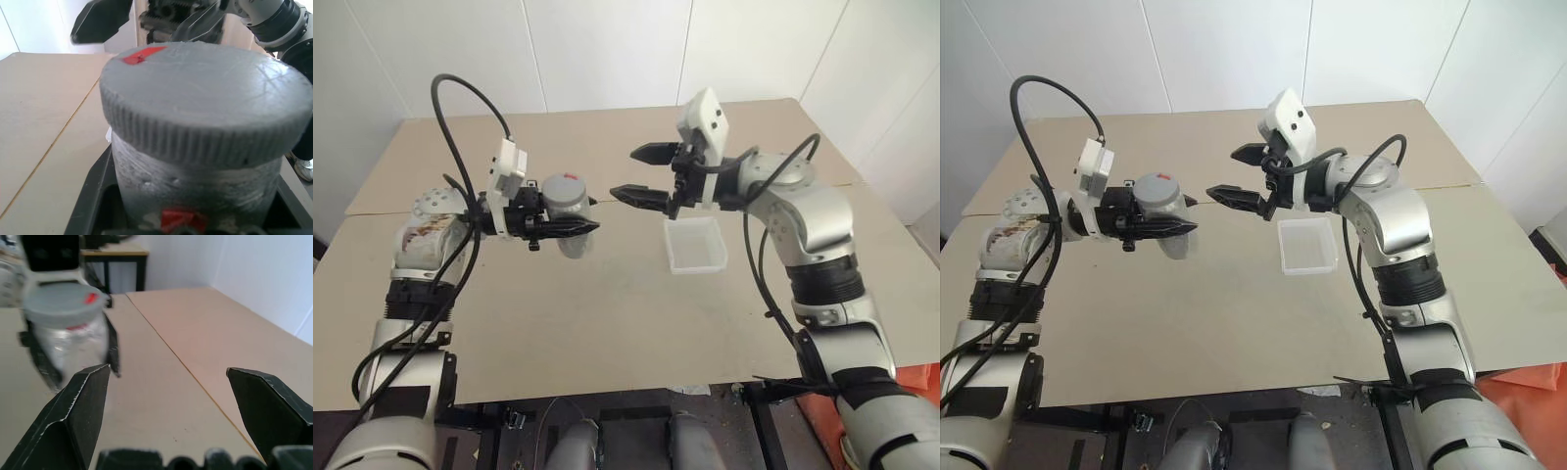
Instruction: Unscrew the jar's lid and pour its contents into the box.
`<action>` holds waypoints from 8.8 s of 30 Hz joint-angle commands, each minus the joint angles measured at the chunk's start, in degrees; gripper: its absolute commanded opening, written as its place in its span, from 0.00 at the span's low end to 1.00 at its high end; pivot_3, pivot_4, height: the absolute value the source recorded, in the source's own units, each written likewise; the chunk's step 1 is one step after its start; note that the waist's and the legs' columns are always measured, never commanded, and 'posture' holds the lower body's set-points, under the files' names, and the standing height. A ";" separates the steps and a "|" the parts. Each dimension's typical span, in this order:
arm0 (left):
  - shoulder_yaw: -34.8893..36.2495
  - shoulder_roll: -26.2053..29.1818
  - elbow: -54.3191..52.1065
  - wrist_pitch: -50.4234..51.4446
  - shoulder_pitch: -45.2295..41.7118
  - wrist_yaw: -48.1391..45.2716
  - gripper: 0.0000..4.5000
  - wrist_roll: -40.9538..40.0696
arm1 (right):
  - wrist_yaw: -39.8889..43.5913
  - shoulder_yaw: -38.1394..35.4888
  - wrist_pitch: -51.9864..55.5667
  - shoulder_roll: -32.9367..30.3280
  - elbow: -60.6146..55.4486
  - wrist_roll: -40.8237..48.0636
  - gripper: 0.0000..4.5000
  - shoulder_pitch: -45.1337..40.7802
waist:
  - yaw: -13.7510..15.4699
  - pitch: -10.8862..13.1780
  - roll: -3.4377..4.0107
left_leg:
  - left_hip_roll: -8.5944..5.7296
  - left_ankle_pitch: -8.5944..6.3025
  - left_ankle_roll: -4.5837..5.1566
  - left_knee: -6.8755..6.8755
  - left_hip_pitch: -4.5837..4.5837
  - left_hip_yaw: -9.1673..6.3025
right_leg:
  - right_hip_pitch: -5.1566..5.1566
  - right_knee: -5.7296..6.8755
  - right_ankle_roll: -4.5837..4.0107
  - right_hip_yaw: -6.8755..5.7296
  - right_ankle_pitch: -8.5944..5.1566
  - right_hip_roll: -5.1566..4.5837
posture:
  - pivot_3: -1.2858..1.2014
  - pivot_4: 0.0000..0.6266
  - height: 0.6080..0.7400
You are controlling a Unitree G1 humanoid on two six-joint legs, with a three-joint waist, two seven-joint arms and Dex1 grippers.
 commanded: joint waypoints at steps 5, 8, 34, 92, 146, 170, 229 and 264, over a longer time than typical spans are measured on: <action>0.08 -1.89 1.52 -1.80 -2.66 0.37 0.44 0.29 | -0.96 0.14 3.29 4.45 -8.00 4.54 0.99 -2.36 | -0.09 0.00 0.00 | 0.01 0.00 0.00 0.00 0.03 0.00 | 0.01 0.01 0.00 0.00 0.00 0.01 | 0.52 0.24 1.00; -0.04 -2.32 2.12 -2.10 -3.25 0.35 0.44 0.50 | -2.75 2.04 2.49 7.44 -6.56 2.66 0.99 -3.57 | -0.05 0.00 0.00 | 0.01 0.00 0.00 0.00 0.02 0.00 | 0.00 0.02 0.00 0.00 0.00 0.01 | 0.52 0.24 1.00; 1.02 -1.17 -0.87 -0.73 -1.18 0.11 0.44 -0.98 | 1.70 -0.16 -2.11 6.87 5.26 0.56 0.99 -5.79 | -0.05 0.00 0.00 | 0.00 0.00 0.00 0.00 0.02 -0.01 | -0.01 0.02 0.00 0.01 0.00 0.01 | 0.52 0.24 1.00; 1.32 -0.77 -1.86 -0.86 -1.33 0.61 0.44 -1.27 | 0.61 1.68 -6.05 10.45 10.28 -5.77 0.99 -8.27 | -0.09 0.00 0.00 | 0.00 0.01 -0.01 0.00 0.02 -0.01 | -0.04 0.04 0.00 0.01 0.00 0.01 | 0.52 0.24 1.00; 0.35 -2.20 -0.46 -2.03 -2.25 0.04 0.44 -0.15 | 0.74 2.98 3.72 7.48 -1.67 0.93 0.99 -7.92 | 0.04 0.00 0.00 | 0.00 0.00 0.00 0.00 0.02 0.00 | -0.02 0.01 0.00 0.02 0.00 0.00 | 0.52 0.24 1.00; 0.39 -1.82 -0.68 -2.16 -1.95 0.10 0.44 0.13 | 1.14 4.35 3.96 8.58 -0.43 -0.42 0.99 -9.48 | -0.04 0.00 0.00 | 0.00 0.00 0.00 0.00 0.02 0.00 | -0.03 0.02 0.00 0.02 0.00 0.00 | 0.52 0.24 1.00; 3.32 -4.29 -6.98 -3.52 3.98 13.06 0.44 0.30 | -20.71 -19.06 0.08 -10.86 -2.88 -8.32 0.62 22.93 | 1.68 -0.01 -0.02 | -0.02 -0.02 0.03 0.00 0.00 0.14 | 0.01 -0.04 0.00 0.13 0.00 -0.05 | 0.52 0.24 1.00; -38.52 -22.80 40.42 -50.11 -31.47 83.20 0.44 71.82 | 4.26 -15.66 20.80 -27.49 -2.61 8.43 0.99 17.62 | 3.80 0.07 -0.23 | -0.08 -0.25 0.42 0.15 -0.06 1.16 | 0.18 -0.49 0.17 0.46 0.08 -0.13 | 0.52 0.24 1.00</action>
